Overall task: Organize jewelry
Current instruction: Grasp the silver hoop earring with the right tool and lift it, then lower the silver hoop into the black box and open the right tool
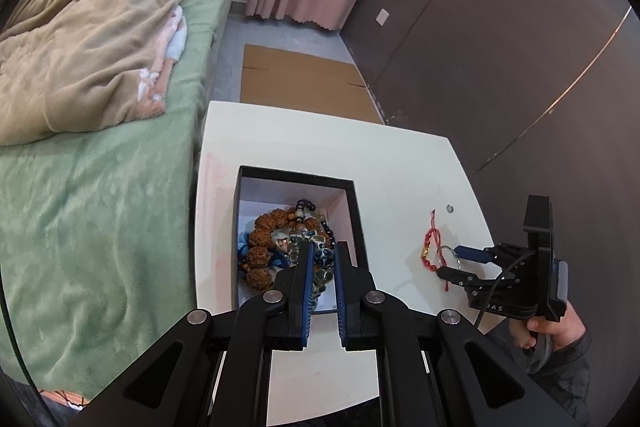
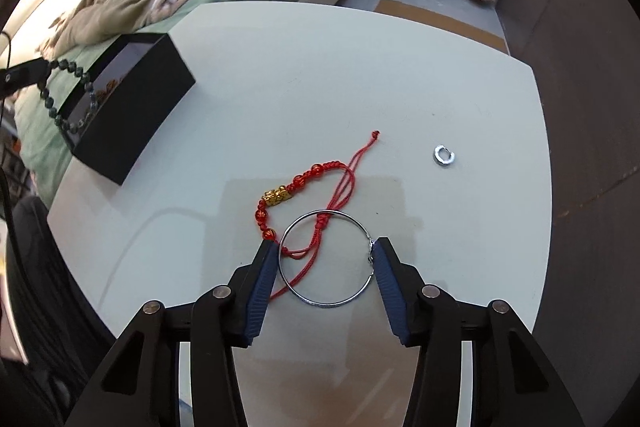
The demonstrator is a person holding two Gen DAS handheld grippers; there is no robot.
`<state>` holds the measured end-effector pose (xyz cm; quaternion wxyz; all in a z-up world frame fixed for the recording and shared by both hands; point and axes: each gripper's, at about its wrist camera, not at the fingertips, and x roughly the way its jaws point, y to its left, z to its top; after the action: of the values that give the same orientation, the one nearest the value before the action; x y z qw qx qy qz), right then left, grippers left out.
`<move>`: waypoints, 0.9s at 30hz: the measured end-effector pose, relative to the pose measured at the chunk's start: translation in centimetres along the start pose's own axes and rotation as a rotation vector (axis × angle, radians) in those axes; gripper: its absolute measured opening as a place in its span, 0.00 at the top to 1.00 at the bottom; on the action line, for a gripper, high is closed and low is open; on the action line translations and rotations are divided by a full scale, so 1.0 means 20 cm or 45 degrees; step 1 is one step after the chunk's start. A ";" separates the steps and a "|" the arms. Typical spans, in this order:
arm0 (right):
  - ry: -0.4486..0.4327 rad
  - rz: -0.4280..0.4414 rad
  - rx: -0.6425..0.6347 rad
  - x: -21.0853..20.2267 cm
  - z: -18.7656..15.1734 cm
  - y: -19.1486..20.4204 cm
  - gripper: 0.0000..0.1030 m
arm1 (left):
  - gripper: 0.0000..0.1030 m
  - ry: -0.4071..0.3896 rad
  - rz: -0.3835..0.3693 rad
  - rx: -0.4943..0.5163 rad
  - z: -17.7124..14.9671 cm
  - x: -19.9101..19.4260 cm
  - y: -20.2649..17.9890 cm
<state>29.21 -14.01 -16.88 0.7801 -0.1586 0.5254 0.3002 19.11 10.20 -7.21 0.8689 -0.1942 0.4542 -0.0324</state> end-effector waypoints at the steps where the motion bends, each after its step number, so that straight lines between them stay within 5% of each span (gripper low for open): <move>1: -0.006 0.003 0.018 -0.01 0.00 0.00 0.52 | 0.90 -0.001 -0.006 0.005 0.00 0.00 -0.01; 10: -0.118 0.074 0.143 -0.17 0.02 0.01 0.52 | 0.86 0.011 -0.045 -0.040 0.08 0.04 0.01; 12: -0.149 0.093 0.133 -0.21 0.06 0.06 0.52 | 0.57 0.013 -0.047 -0.054 0.09 0.04 0.03; 14: -0.173 0.106 0.122 -0.24 0.10 0.11 0.52 | 0.38 -0.031 -0.036 -0.064 0.08 0.01 0.05; 27: -0.244 0.240 0.029 -0.29 0.38 0.46 0.52 | 0.36 -0.090 -0.010 -0.123 0.03 -0.10 0.22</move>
<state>27.20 -4.39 -7.91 0.7969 -0.0703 0.4644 0.3799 17.79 14.89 -6.91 0.8739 -0.2387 0.4233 -0.0072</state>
